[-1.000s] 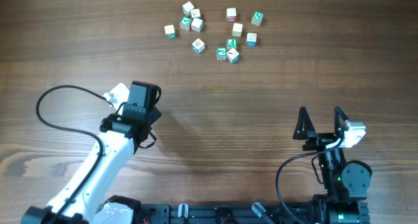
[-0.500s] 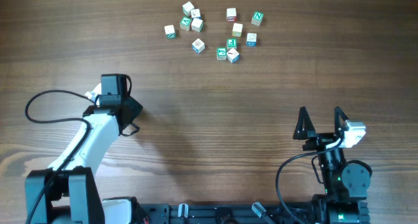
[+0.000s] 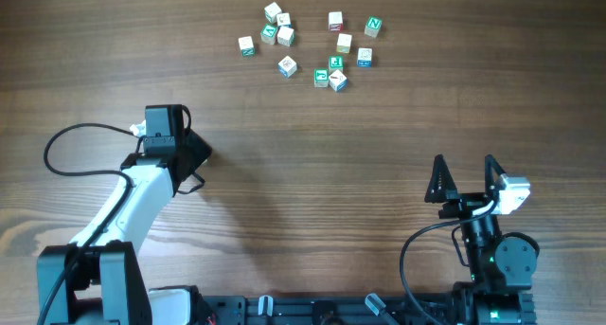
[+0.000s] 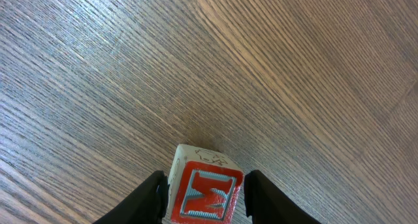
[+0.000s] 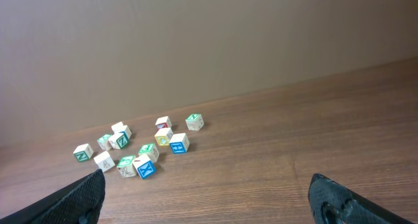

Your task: Form a circle

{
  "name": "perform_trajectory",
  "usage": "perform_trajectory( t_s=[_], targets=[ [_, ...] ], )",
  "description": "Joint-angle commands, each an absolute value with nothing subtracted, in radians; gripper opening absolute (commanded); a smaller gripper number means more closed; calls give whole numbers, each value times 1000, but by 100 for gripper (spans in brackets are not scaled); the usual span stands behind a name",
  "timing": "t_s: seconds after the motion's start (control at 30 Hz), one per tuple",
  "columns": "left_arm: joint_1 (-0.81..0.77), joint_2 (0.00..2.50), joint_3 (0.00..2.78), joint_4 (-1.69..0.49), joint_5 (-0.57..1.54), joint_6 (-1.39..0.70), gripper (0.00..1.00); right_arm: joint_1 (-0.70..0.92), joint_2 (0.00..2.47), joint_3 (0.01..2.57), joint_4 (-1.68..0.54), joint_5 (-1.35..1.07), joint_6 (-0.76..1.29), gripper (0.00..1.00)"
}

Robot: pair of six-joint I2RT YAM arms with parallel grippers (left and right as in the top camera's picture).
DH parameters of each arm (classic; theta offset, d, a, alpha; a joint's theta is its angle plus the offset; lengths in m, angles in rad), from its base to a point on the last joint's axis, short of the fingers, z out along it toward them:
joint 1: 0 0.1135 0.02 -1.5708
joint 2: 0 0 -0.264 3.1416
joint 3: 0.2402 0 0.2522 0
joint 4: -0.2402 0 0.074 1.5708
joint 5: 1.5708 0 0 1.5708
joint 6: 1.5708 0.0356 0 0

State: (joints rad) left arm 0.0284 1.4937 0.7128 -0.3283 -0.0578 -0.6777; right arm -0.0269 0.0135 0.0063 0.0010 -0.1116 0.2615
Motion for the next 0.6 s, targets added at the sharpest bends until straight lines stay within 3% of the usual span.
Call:
perform_trajectory(
  t_s=[0.0, 0.13, 0.27, 0.4, 0.47, 0.57],
  targets=[
    [31, 1497, 722, -330, -56, -669, 56, -23, 7, 5, 6, -105, 269, 100],
    [30, 1447, 881, -430, 14, -659, 78, -23, 7, 5, 6, -105, 270, 100],
    [-21, 1441, 1103, -509, 79, -620, 83, -23, 7, 5, 6, -105, 269, 100],
    [-179, 1501, 1205, -404, 14, -602, 93, -23, 7, 5, 6, -105, 269, 100],
    [-226, 1591, 1232, -321, 3, -604, 99, -23, 7, 5, 6, -105, 269, 100],
    [-261, 1892, 1414, -281, 113, -617, 99, -23, 7, 5, 6, -105, 270, 100]
  ],
)
